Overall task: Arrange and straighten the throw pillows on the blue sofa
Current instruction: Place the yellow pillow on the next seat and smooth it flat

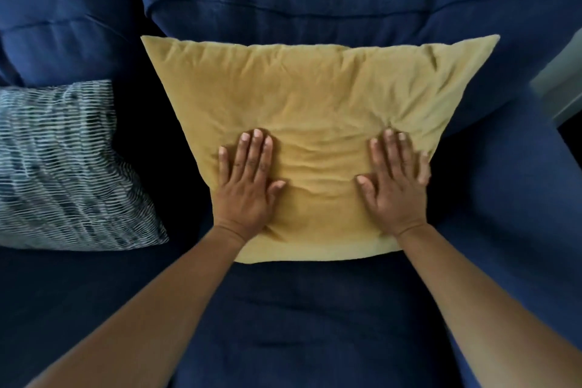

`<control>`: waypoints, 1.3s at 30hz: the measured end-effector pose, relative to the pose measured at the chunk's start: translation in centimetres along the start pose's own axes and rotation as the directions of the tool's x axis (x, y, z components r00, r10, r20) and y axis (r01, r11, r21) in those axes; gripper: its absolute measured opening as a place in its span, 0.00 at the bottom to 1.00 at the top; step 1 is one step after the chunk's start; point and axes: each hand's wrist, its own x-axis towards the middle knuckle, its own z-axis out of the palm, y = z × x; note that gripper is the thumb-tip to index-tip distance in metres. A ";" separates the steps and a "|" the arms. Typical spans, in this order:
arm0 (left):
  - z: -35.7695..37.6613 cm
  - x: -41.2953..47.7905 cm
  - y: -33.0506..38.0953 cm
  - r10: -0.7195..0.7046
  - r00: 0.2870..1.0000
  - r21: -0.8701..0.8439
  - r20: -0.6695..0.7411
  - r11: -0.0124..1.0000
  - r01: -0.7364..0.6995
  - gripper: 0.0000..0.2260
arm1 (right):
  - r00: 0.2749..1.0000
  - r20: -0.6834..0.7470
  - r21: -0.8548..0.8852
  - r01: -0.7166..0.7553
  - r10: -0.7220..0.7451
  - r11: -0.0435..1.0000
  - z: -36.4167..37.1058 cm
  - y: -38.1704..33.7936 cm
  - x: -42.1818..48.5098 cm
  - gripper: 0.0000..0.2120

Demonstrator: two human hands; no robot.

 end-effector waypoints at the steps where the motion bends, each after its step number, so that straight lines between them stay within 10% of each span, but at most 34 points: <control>1: 0.0 0.0 -0.6 -0.033 0.999 0.003 -0.006 0.999 0.033 0.33 | 0.990 0.020 0.029 -0.137 0.136 0.990 0.2 1.2 -0.4 0.32; 6: -1.9 -1.6 1.5 -0.147 0.981 -0.133 -0.128 0.983 0.129 0.35 | 0.811 -0.044 0.251 -0.556 0.583 0.792 -1.8 0.8 -2.9 0.31; 14: 1.5 -5.7 4.6 0.107 0.994 -0.017 -0.029 0.994 -0.107 0.31 | 0.999 -0.040 0.121 0.018 -0.013 0.992 -0.3 -7.3 -5.3 0.32; 21: -0.4 -3.9 -3.5 -0.060 0.992 0.049 -0.112 0.997 0.066 0.36 | 0.941 -0.034 0.144 -0.329 0.337 0.933 -1.4 -0.8 -3.6 0.33; 26: -6.0 5.2 -0.1 -0.016 0.956 -0.034 -0.293 0.999 0.006 0.33 | 0.930 -0.352 0.180 -0.045 0.107 0.983 -7.6 -3.0 5.6 0.29; 31: -6.9 11.2 1.8 0.011 0.998 0.109 0.068 0.994 -0.018 0.30 | 0.979 0.053 0.039 0.193 -0.195 0.980 -8.4 -6.8 12.2 0.27; 39: -6.3 11.1 -6.4 -0.221 0.971 0.070 0.094 0.974 0.215 0.28 | 0.979 0.149 -0.013 -0.140 0.141 0.990 -7.3 3.0 13.5 0.30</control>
